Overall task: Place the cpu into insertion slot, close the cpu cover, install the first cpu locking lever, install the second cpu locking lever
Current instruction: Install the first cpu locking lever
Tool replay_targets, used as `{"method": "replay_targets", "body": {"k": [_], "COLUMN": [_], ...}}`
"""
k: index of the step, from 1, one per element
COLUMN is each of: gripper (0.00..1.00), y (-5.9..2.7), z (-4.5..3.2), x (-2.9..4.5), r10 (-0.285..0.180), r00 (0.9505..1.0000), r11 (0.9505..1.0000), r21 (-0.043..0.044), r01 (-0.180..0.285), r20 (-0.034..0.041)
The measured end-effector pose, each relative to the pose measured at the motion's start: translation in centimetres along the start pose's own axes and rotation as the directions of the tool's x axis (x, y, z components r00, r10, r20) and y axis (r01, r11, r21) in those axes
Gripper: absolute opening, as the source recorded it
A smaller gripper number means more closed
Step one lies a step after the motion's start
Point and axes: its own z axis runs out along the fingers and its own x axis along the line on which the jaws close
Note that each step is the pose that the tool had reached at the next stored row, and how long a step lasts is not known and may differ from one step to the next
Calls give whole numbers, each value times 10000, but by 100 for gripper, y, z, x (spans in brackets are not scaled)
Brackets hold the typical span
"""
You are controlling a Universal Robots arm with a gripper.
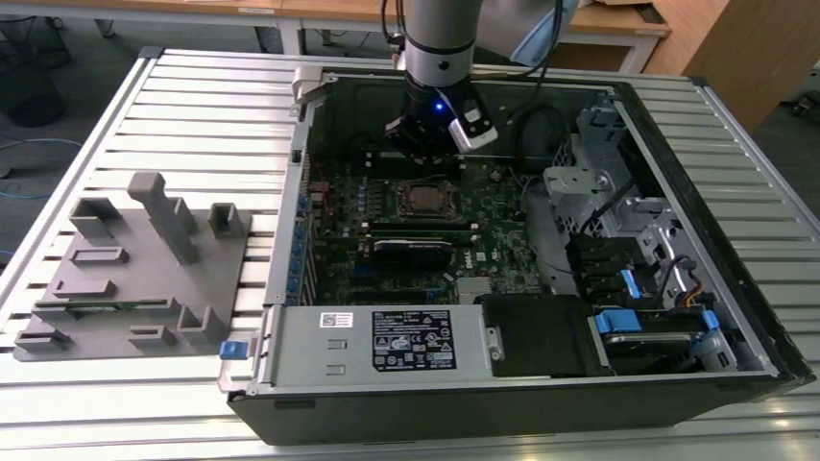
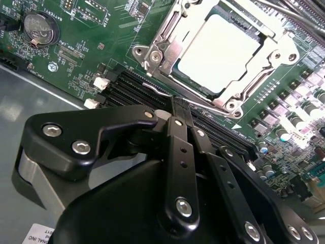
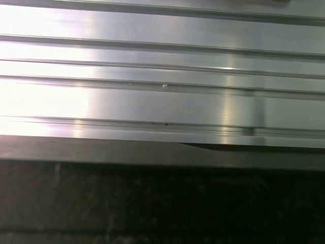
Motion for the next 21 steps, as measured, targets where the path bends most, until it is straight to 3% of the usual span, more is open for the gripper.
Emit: {"method": "replay_targets", "body": {"k": [15, 21], "gripper": [11, 11], "y": [-2, 5], "z": [5, -73], "x": [0, -4], "r10": [0, 1], "r00": [10000, 10000], "r11": [10000, 10000], "r21": [0, -23], "r01": [0, -1], "r20": [-1, 0]}}
